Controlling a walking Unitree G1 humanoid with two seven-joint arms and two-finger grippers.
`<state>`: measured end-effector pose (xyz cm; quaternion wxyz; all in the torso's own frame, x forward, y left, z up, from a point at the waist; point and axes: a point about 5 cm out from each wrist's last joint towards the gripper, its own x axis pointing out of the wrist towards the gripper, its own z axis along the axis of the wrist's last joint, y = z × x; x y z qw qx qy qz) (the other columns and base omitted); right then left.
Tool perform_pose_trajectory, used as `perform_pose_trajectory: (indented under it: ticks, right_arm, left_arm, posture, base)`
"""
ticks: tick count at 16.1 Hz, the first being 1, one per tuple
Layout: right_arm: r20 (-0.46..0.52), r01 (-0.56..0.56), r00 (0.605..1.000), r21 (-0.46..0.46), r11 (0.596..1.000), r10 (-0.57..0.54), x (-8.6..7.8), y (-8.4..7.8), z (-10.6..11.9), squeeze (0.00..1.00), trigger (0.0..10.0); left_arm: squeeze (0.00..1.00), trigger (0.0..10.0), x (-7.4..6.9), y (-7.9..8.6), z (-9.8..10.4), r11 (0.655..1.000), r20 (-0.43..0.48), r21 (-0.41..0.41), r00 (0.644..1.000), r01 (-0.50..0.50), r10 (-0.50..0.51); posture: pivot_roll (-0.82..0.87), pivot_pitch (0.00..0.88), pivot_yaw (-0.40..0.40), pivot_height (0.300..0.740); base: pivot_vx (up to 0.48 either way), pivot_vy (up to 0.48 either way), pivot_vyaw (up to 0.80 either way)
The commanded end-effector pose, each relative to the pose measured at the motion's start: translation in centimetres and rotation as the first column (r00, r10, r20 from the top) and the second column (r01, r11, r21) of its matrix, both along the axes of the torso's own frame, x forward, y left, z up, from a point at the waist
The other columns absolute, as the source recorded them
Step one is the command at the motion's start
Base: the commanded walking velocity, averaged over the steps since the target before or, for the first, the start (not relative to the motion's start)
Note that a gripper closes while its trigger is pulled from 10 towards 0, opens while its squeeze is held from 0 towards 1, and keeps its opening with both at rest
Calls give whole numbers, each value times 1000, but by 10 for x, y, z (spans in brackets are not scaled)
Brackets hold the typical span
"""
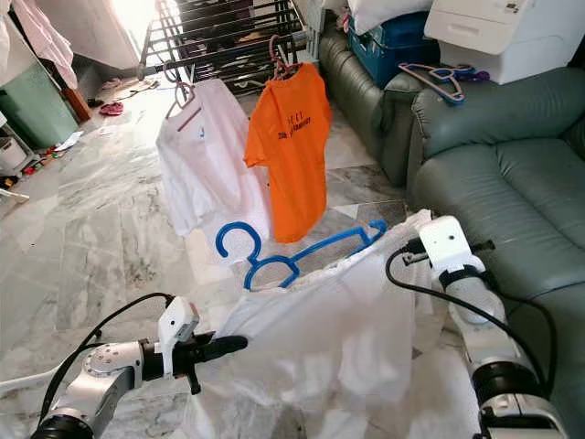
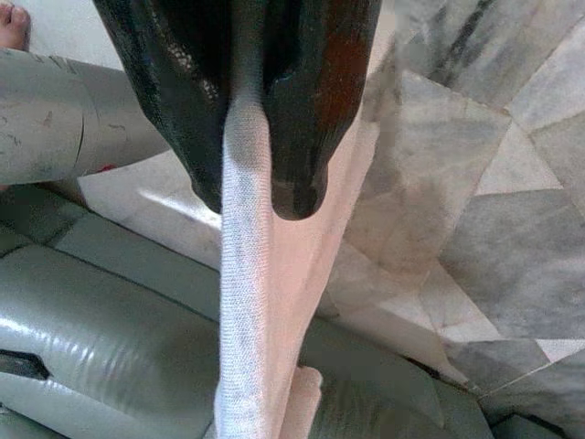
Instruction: Hang hanger
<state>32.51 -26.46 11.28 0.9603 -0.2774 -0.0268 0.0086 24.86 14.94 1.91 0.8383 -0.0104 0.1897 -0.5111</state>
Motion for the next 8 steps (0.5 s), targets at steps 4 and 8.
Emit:
perform_pose_trajectory:
  ticks: [4, 8]
  right_arm:
    - [11, -27, 1000, -18, 999, 27, 8, 3, 9, 0, 0]
    - [32, -44, 999, -27, 999, 45, 16, 6, 19, 0, 0]
  left_arm:
    - [0, 0, -2, 9, 2, 1000, -14, 8, 1000, 16, -16]
    - [0, 0, -8, 8, -3, 996, -44, 37, 996, 75, -73]
  posture:
    - [-207, 30, 139, 740]
    - [-205, 25, 141, 740]
  base:
    - [0, 0, 0]
    - [0, 0, 0]
